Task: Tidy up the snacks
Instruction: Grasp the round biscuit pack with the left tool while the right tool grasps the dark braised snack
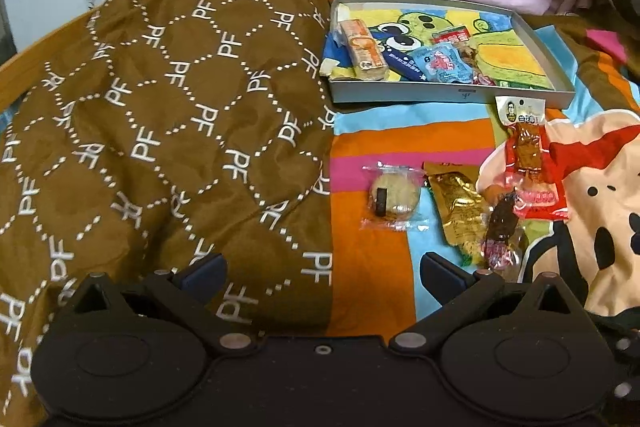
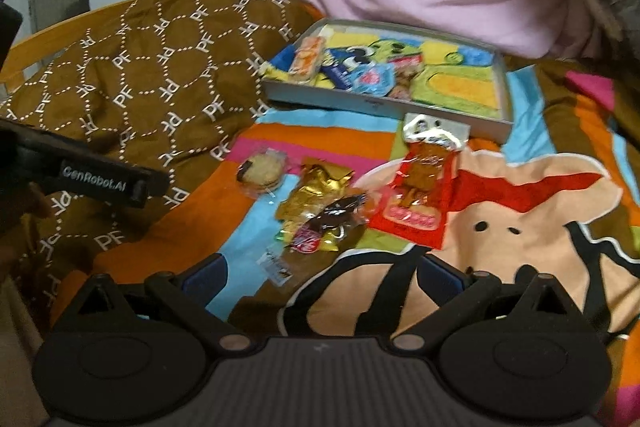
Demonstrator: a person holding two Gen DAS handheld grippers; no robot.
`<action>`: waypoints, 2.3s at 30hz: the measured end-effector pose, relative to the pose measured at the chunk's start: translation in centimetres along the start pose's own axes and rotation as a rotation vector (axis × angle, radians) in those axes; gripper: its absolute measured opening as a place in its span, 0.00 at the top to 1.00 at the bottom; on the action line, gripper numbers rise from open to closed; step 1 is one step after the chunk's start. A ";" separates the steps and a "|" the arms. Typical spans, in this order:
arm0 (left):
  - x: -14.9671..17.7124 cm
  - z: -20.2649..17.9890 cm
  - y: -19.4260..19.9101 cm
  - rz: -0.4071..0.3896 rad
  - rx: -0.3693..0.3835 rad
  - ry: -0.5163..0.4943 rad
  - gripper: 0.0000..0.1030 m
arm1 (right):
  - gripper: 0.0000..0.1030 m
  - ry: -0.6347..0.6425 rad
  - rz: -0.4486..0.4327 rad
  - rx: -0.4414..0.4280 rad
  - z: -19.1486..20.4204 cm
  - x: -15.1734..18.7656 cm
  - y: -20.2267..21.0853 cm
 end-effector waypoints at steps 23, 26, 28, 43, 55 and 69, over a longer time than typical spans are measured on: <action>-4.1 -1.1 -9.8 -0.015 0.117 0.028 0.01 | 0.00 0.079 0.135 -0.038 1.8 -0.6 -10.2; -4.0 -1.4 -10.3 -0.021 0.127 0.026 0.01 | 0.00 0.036 0.153 -0.009 1.5 -0.3 -11.9; -4.0 -1.6 -10.7 -0.021 0.145 0.036 0.01 | 0.00 0.010 0.161 0.008 1.1 -0.2 -12.5; -4.1 -2.8 -11.6 -0.070 0.115 -0.061 0.01 | 0.00 -0.059 0.226 0.208 -3.9 0.4 -10.8; -3.7 -4.5 -12.9 -0.061 0.084 -0.194 0.01 | 0.00 -0.040 0.109 0.189 -3.7 -1.9 -9.6; -3.6 -5.1 -12.3 -0.050 0.144 -0.233 0.24 | 0.24 -0.376 0.137 0.037 -5.5 -1.9 -11.1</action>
Point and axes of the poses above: each gripper's, at about its wrist camera, not at the fingertips, and y roughly against the way its jaws point, z to its left, x to its underside, the point moved 8 cm from there along -y, roughly the way its jaws point, and after that the axes turned 9 degrees about -y, right-handed, at the moved point
